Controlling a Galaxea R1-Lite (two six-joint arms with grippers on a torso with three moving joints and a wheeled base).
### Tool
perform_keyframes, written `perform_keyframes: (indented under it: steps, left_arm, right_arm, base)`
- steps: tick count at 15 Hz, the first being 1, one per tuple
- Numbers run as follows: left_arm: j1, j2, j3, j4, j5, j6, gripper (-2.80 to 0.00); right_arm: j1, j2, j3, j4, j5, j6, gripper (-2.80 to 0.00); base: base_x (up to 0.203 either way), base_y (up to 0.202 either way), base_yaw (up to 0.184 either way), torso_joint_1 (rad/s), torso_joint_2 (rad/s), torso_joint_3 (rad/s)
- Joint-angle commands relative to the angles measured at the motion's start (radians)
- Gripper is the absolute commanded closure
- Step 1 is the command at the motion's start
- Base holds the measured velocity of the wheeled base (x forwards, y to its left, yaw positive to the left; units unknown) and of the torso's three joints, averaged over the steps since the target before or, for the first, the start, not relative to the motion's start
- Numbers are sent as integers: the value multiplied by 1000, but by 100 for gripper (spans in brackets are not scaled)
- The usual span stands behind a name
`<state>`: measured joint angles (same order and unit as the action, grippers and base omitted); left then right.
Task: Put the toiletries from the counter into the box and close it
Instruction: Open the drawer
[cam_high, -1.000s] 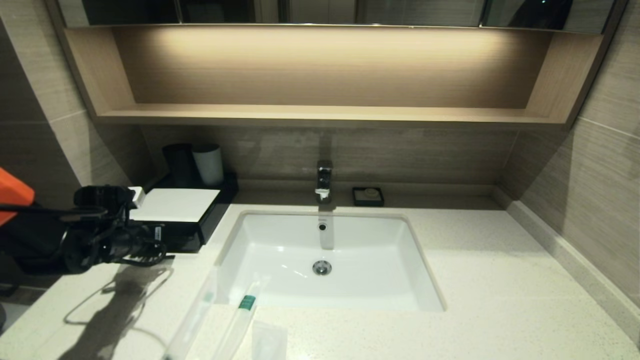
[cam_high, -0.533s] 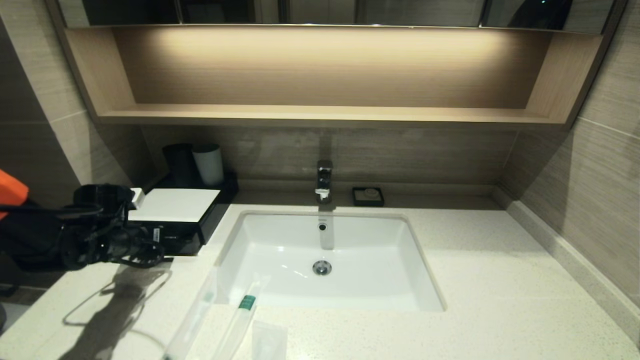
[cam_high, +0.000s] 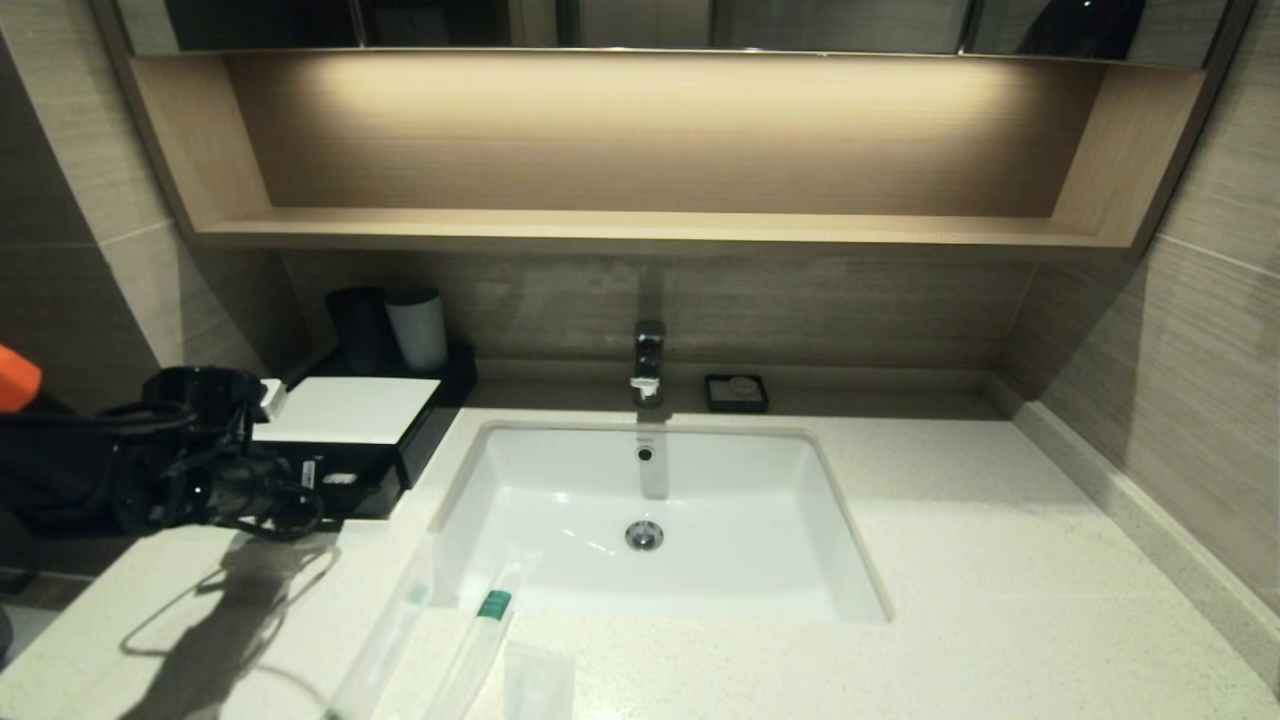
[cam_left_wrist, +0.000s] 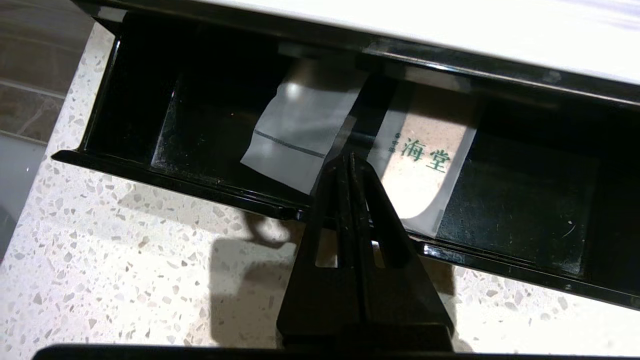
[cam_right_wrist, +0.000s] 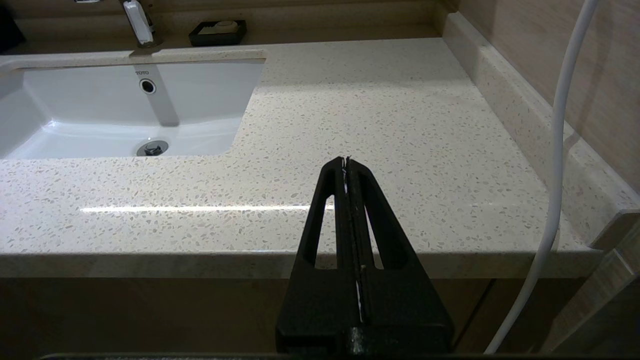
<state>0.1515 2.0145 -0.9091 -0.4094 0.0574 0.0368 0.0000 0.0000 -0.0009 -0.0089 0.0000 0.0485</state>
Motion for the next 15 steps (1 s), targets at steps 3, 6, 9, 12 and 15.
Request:
perform_keyframes:
  steps: [3,6,9,12,15]
  left_arm:
    - [0,-21,1,15,1,2,0]
    - [2,-30,1,40,1,2,0]
    - [2,-41,1,60,1,3,0]
    - [2,-56,1,82,1,5,0]
    - [0,-71,1,113,1,6,0]
  right_arm:
    - [0,2,-1,0,0,1,0]
    - [0,2,0,0,0,1,0]
    - [0,2,1,0,0,1,0]
    - [0,2,-1,0,0,1,0]
    - [0,2,0,0,0,1,0]
  base:
    - [0,0,0,0,0,0]
    - [0,0,0,0,0,0]
    - [0,0,0,0,0,0]
    - [0,0,0,0,0,0]
    - [0,0,0,0,0,0]
